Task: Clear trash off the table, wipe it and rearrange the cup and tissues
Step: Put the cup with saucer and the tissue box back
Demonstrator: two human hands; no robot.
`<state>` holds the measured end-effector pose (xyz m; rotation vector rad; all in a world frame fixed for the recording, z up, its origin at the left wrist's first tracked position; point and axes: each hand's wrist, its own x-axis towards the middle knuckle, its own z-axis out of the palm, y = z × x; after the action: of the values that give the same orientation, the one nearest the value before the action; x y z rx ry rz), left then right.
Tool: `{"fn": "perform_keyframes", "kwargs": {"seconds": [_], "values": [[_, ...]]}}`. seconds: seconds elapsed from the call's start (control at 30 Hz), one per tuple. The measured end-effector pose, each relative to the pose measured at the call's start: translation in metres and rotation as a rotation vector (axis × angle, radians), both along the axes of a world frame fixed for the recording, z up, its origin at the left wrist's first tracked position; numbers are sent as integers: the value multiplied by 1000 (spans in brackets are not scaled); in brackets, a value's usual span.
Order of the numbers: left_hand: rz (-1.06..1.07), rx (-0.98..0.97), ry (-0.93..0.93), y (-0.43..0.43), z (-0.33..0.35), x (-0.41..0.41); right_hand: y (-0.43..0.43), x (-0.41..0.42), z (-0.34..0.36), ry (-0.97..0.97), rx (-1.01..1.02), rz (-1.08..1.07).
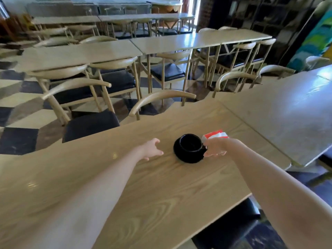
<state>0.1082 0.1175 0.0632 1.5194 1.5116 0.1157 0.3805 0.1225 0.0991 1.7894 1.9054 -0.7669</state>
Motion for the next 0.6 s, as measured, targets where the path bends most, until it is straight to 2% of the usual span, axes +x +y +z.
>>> {"fn": "perform_keyframes", "kwargs": {"seconds": [0.2,0.33,0.5,0.6], "values": [[84,73,-110,36,-36,43,36,43,-49,167,189,-83],[75,70,-180,47,-65,58,51,47,-88,282,175,-194],[74,22,-185,54,-96,65,51,47,-132,454,246,-280],[79,3,-154,58,-108,71,44,41,-149,470,348,-356]]}}
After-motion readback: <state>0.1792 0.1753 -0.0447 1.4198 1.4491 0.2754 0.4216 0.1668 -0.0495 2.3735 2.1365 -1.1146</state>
